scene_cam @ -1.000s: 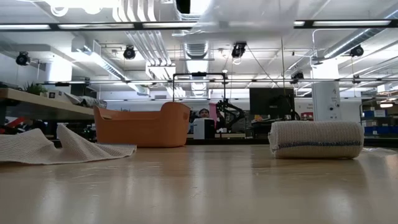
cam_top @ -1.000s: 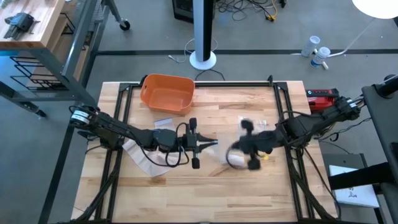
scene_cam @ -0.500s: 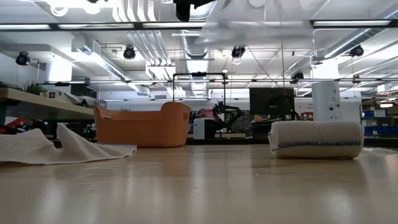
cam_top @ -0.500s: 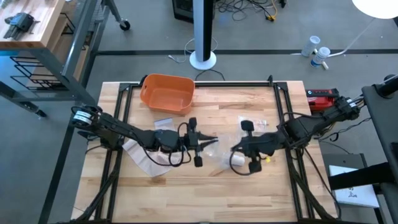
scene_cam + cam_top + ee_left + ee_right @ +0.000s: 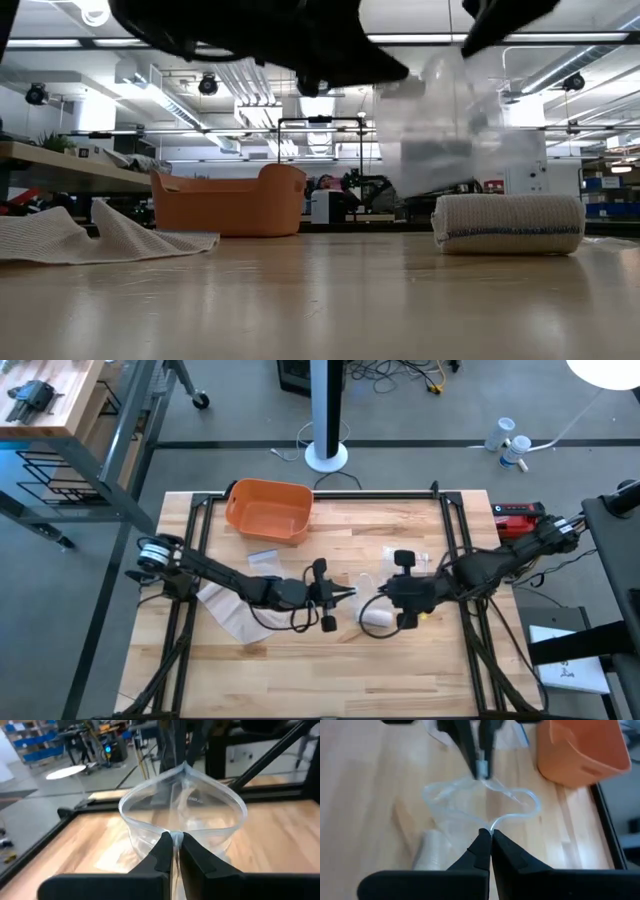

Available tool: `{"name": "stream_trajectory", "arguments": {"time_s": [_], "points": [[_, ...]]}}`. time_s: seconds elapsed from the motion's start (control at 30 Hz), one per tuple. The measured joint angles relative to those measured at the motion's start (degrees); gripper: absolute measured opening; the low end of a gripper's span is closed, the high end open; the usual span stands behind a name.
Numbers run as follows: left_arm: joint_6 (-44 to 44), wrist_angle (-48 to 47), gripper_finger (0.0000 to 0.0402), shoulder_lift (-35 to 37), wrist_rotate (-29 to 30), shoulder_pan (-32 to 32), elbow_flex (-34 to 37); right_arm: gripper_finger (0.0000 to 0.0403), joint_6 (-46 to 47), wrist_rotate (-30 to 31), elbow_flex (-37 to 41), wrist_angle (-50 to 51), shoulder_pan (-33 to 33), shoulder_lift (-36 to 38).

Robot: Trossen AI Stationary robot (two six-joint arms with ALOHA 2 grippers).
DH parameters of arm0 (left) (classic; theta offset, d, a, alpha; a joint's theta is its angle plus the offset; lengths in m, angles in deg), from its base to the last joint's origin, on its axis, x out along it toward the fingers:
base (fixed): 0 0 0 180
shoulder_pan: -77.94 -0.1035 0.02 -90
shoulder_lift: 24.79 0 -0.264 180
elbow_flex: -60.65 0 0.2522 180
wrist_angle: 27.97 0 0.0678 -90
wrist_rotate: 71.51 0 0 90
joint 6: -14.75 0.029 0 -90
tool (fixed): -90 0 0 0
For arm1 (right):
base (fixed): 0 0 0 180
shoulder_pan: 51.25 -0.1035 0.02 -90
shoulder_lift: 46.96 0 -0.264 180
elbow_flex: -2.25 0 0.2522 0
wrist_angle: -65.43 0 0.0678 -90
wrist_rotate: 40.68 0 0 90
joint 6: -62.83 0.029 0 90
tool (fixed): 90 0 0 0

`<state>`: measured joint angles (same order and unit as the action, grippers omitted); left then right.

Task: Roll bandage
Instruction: Put the white rolled bandage into the transparent zip bag

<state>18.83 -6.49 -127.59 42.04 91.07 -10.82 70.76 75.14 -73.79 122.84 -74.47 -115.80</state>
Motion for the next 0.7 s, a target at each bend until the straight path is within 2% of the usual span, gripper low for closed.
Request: {"name": "stream_trajectory", "arguments": {"time_s": [0.13, 0.3, 0.53, 0.7], "points": [[1.17, -0.33, 0.0008, -2.38, 1.20, -0.31, 0.00, 0.0000, 1.64, 6.10, 5.70, -2.00, 0.00, 0.04], [4.29, 0.12, 0.0009, -3.87, 8.57, -2.00, 0.05, 0.0000, 2.04, 14.38, 12.19, -8.53, 1.16, 0.04], [4.33, 0.95, 0.0010, -8.27, 5.41, -5.84, 0.37, 0.0004, 2.83, 14.73, 17.64, -19.01, 5.39, -0.27], [8.07, 0.94, 0.0018, -10.23, 5.57, -7.41, 0.52, 0.0033, 4.54, 14.79, 19.75, -18.74, 8.32, -1.51]]}}
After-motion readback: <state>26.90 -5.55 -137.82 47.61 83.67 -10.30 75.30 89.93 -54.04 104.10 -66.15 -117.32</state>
